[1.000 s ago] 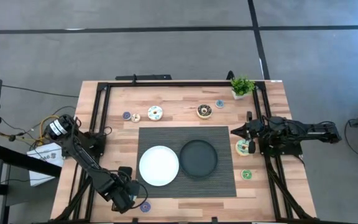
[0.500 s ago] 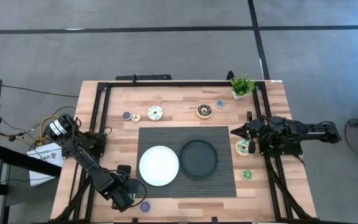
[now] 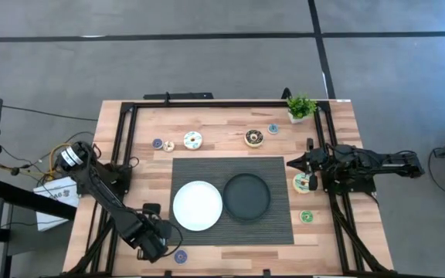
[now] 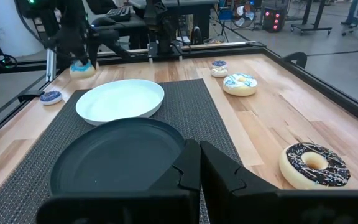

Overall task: Pick & Place donuts
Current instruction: Put the big blue donut on the white plate

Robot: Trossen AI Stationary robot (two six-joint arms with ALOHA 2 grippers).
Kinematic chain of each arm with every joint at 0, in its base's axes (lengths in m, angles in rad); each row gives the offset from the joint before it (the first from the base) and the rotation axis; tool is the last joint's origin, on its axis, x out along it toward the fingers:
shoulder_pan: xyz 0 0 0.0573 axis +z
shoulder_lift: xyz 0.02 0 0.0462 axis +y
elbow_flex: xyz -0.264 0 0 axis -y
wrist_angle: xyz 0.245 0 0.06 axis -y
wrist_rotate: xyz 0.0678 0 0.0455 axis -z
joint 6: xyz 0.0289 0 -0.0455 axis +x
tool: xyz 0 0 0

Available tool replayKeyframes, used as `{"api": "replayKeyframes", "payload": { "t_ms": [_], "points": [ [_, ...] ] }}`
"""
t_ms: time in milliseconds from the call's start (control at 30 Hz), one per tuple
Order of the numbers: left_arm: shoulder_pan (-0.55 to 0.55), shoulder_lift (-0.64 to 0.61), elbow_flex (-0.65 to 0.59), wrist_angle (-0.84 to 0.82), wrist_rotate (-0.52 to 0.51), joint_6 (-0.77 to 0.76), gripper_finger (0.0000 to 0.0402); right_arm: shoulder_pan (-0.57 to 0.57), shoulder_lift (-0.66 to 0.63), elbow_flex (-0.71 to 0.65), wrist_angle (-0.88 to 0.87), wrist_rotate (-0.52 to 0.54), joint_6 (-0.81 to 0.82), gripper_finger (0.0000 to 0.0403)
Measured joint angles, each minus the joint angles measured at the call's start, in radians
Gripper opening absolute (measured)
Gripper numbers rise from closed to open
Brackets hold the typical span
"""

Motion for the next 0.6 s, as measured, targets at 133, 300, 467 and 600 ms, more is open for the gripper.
{"api": "replayKeyframes", "payload": {
  "t_ms": [133,300,467,600],
  "points": [
    [0.083,-0.036,0.109,-0.108,-0.075,0.072,0.0066,0.0,0.0,0.0,0.0,0.0,0.0,0.0],
    [0.265,-0.06,0.196,-0.117,-0.176,0.244,0.0074,0.0,0.0,0.0,0.0,0.0,0.0,0.0],
    [0.466,-0.029,0.2,-0.026,-0.179,0.501,0.008,0.0,0.0,0.0,0.0,0.0,0.0,0.0],
    [0.598,0.034,0.2,0.051,-0.177,0.649,0.008,0.0,0.0,0.0,0.0,0.0,0.0,0.0]
  ]
}}
